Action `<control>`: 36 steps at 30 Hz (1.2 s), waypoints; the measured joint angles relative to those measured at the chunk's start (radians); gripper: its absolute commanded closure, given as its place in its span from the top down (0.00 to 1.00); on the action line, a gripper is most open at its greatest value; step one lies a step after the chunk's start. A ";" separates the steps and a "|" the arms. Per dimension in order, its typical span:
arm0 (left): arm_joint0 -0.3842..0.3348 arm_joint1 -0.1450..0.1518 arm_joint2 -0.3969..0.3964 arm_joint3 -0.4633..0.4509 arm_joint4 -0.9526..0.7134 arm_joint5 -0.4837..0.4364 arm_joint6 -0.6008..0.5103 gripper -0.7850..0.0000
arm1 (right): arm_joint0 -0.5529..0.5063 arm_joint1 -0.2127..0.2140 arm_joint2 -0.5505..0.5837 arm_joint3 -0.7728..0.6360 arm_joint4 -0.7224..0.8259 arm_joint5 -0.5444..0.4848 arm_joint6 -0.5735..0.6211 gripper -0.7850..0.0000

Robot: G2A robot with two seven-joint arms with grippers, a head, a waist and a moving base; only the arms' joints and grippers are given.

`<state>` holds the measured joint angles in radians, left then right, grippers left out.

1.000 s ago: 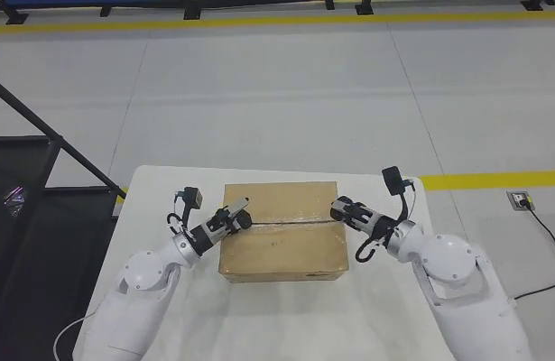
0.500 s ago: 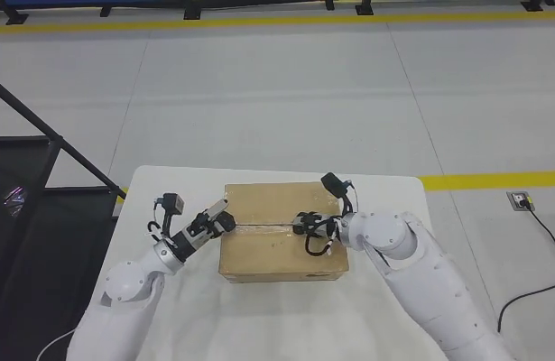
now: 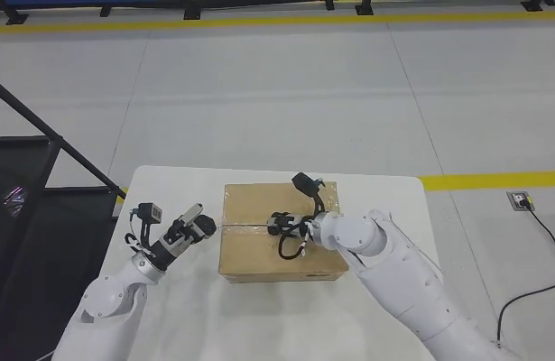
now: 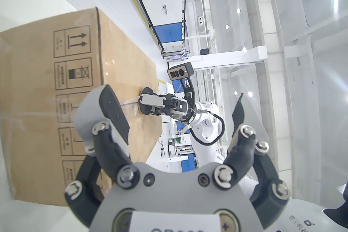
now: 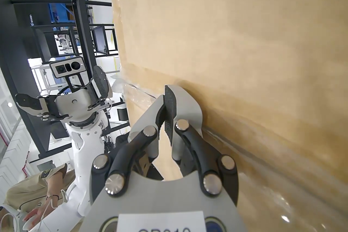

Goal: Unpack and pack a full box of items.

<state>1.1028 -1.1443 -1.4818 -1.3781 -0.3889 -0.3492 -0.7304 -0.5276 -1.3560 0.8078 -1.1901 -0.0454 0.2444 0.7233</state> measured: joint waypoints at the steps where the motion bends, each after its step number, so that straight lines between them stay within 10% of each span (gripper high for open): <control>1: 0.003 0.001 -0.004 0.004 0.004 -0.001 0.002 1.00 | 0.007 -0.006 -0.010 0.009 0.004 -0.004 -0.004 0.00; 21: -0.035 -0.008 0.063 0.093 0.019 -0.025 0.021 1.00 | 0.129 -0.132 -0.162 0.176 0.054 -0.060 -0.061 0.00; 36: 0.082 0.021 -0.123 0.006 -0.121 -0.067 -0.016 1.00 | 0.150 -0.168 -0.150 0.251 0.061 -0.127 -0.049 0.00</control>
<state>1.1851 -1.1232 -1.6052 -1.3720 -0.5096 -0.4166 -0.7465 -0.3771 -1.5238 0.6581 -0.9386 0.0161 0.1178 0.6742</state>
